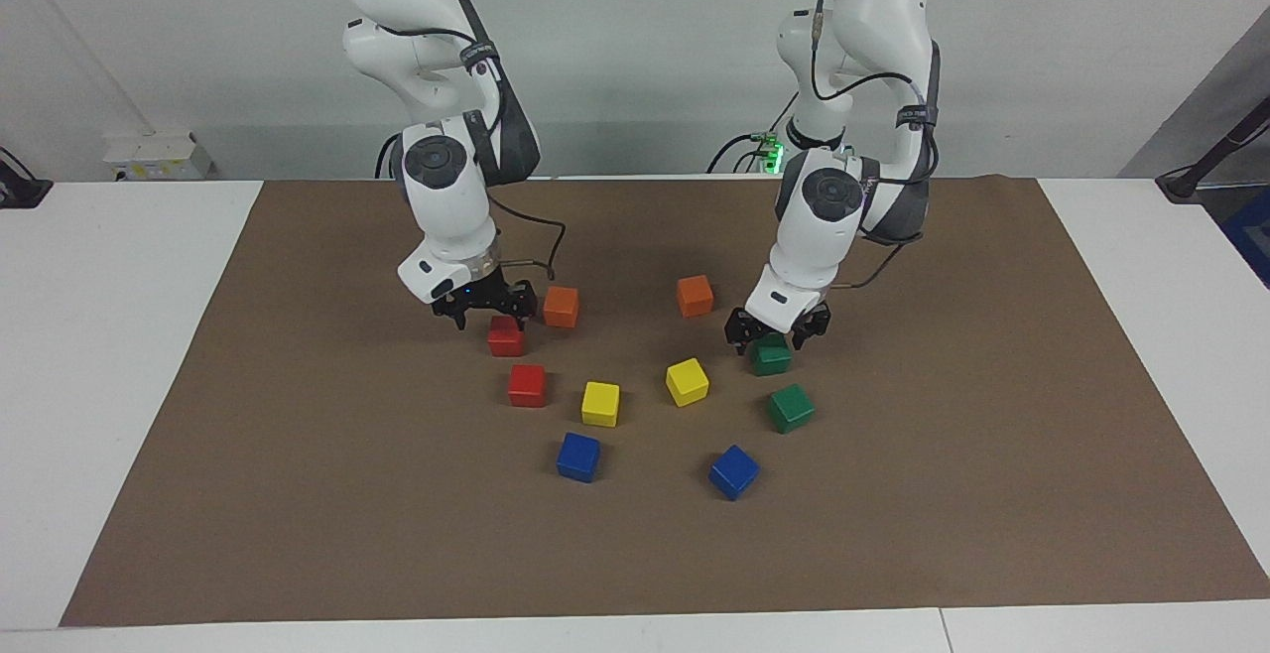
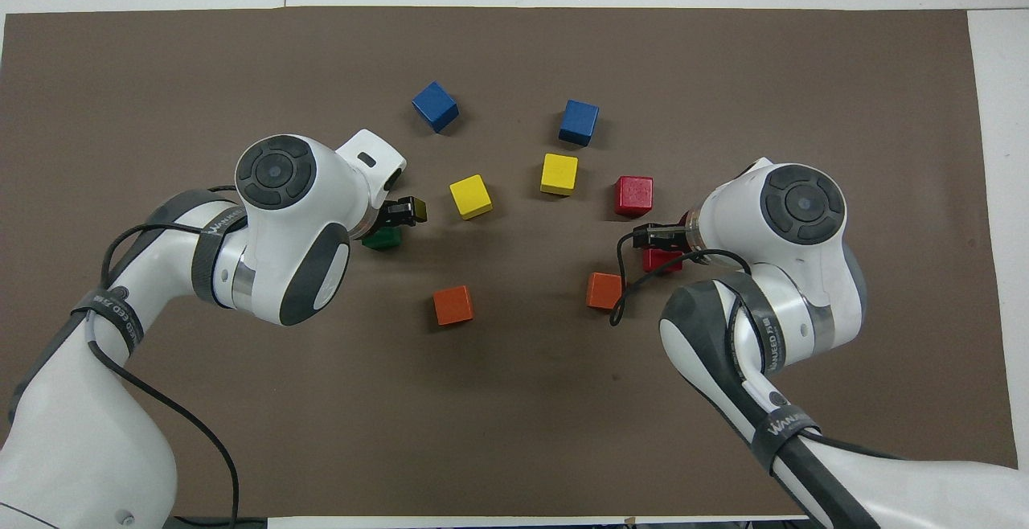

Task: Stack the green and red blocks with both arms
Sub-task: 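Grasp the green block with the left gripper while the right gripper grasps red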

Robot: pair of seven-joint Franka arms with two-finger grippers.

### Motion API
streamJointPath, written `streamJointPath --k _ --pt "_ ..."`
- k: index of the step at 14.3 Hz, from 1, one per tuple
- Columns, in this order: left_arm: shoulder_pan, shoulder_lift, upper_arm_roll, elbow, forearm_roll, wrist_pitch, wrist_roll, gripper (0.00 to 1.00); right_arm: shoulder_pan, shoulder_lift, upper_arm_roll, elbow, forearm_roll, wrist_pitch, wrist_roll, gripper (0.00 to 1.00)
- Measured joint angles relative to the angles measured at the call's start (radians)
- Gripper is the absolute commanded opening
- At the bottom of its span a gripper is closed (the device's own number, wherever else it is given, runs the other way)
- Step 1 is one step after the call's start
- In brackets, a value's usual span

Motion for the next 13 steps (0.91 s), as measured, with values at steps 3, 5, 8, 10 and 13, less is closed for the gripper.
streamJointPath --k 3,5,8,10,13 --pt "0.0 0.001 0.002 -0.049 0.001 0.087 -0.026 1.0 0.005 0.004 0.0 -0.018 0.0 0.027 0.007 1.0" --pt "0.0 0.007 0.002 -0.073 0.001 0.118 -0.031 1.0 0.005 0.007 0.0 -0.029 0.0 0.047 0.007 1.0" --pt "0.0 0.014 0.002 -0.079 0.001 0.138 -0.034 0.93 0.005 0.014 0.0 -0.047 0.0 0.064 0.007 1.0" --pt "0.001 0.017 0.003 -0.079 0.001 0.147 -0.035 0.69 0.005 0.023 0.0 -0.059 0.0 0.087 0.007 1.0" --pt "0.002 0.018 0.006 -0.079 0.038 0.154 -0.036 0.0 0.005 0.039 0.0 -0.067 0.0 0.107 0.007 0.71"
